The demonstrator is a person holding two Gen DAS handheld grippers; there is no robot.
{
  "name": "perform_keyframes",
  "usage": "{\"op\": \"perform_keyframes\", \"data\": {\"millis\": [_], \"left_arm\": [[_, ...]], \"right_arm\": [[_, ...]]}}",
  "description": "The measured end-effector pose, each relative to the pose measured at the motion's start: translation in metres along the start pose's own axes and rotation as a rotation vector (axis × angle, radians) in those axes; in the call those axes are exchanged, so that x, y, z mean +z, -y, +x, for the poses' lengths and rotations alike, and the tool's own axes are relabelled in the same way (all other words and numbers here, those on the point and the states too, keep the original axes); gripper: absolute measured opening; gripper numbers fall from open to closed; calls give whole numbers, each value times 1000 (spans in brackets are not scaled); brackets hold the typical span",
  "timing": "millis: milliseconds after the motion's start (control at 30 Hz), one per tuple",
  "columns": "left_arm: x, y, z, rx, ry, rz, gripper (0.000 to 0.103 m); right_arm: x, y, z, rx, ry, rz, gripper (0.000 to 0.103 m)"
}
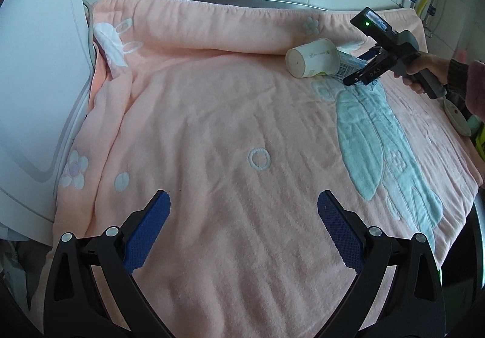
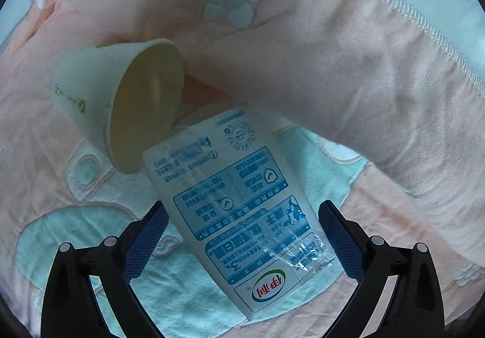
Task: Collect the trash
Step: 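Grasp the white-blue milk carton with the right tool while the left tool grasps the paper cup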
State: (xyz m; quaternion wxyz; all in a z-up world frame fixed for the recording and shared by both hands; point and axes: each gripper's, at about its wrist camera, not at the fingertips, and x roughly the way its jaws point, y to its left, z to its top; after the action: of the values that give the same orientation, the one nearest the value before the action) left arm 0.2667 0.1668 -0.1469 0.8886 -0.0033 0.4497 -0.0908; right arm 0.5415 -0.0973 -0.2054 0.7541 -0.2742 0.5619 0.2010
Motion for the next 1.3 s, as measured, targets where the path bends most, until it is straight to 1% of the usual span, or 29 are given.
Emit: {"op": "perform_keyframes", "data": {"millis": [33,100,167,267,333,433,500,533,600,667,700,733,867,900,933,1000,1067,1133,1200,1267,1300], "left_arm": [[1,1,1,2,0,3,96],[3,2,1,6,3,8,96],[8,4,1,1,9,7,96],[20,10,4,-19,27,14,96],[32,19,6,-24,45,43,96],[52,35,11,-22,76,101,96],[68,44,18,-35,95,140,96],[77,48,23,-42,100,153,96],[95,55,35,-61,104,187,96],[109,64,47,-59,111,222,96],[117,69,54,-70,107,245,96],[124,75,62,-69,106,268,96],[149,100,92,-60,107,355,96],[154,107,100,-62,104,381,96],[158,112,106,-61,100,398,96],[166,124,122,-49,85,433,96],[173,135,135,-34,79,465,96],[179,141,146,-41,70,492,95],[182,145,153,-37,67,516,95],[185,149,160,-51,52,547,95],[184,150,163,-43,48,565,95]], "right_arm": [[0,1,0,21,-3,4,95],[-3,1,-5,12,-15,0,83],[-8,5,-12,45,-16,16,74],[-13,5,-18,61,-18,42,68],[-16,5,-22,61,-17,60,67],[-32,2,-31,59,-10,93,66],[-44,-2,-40,49,0,123,66],[-54,-4,-45,58,3,143,66],[-69,-4,-56,52,26,161,66],[-85,-10,-66,61,35,178,65],[-92,-12,-71,57,38,181,65],[-96,-15,-77,48,36,184,65],[-128,-24,-98,61,52,208,64],[-136,-28,-101,75,55,214,64],[-146,-37,-102,69,54,217,64],[-150,-43,-104,84,49,221,64],[-153,-52,-107,76,47,221,64],[-152,-52,-101,99,46,233,63],[-157,-55,-99,108,44,241,63],[-162,-59,-99,113,41,247,63],[-163,-59,-98,119,39,250,63]]}}
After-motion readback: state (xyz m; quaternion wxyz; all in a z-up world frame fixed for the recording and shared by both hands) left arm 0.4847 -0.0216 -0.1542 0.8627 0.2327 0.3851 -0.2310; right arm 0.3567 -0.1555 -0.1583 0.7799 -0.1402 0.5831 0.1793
